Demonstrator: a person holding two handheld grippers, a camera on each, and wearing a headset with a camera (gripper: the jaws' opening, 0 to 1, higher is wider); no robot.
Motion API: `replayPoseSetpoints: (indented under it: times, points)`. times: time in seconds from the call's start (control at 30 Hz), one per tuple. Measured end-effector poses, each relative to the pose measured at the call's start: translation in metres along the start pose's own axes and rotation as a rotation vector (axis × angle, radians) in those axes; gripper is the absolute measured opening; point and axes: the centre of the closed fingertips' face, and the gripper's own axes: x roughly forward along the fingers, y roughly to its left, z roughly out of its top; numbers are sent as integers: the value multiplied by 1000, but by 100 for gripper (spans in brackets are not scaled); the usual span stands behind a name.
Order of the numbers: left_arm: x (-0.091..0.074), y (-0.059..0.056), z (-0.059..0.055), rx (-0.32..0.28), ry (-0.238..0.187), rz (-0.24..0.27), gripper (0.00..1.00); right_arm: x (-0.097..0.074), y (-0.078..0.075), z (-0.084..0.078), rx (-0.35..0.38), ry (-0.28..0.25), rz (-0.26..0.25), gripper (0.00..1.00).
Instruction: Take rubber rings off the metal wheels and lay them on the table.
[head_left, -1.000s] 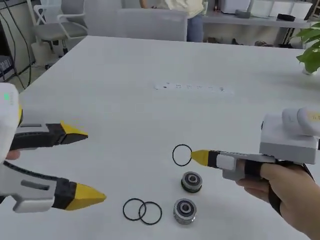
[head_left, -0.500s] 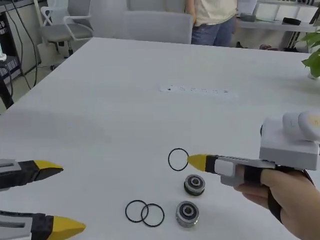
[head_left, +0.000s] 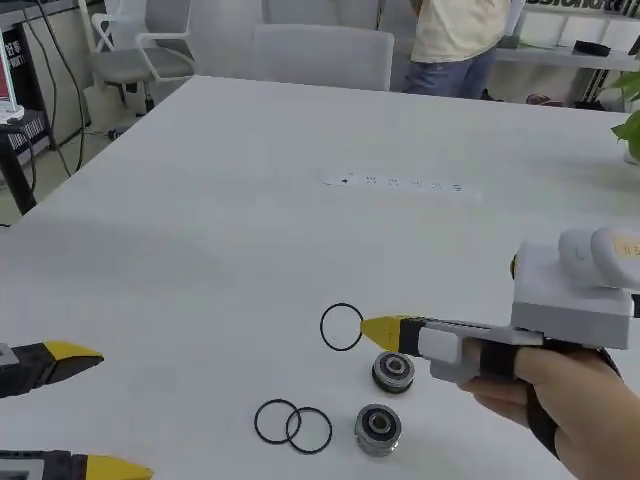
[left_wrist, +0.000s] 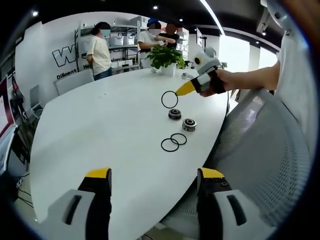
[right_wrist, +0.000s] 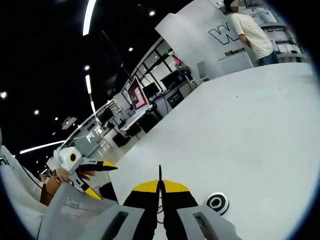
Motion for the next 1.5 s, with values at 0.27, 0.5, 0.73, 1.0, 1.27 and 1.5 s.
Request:
replayPoseSetpoints:
  times: [0.27, 0.5, 0.73, 1.0, 1.27, 1.5]
  points:
    - [9, -9, 1, 5, 6, -20, 71, 8, 8, -15, -21, 54, 19, 0]
    - [17, -18, -2, 8, 20, -46, 71, 14, 12, -27, -43, 104, 36, 0]
    - [17, -19, 0, 6, 16, -47, 70, 20, 13, -39, -52, 144, 38, 0]
    - [17, -19, -2, -2, 19, -48, 70, 25, 8, -58, -66, 209, 10, 0]
    - [18, -18, -3, -2, 22, -51, 70, 31, 9, -75, -40, 245, 14, 0]
    - [18, -17, -4, -5, 22, -48, 70, 35, 9, -86, -50, 274, 11, 0]
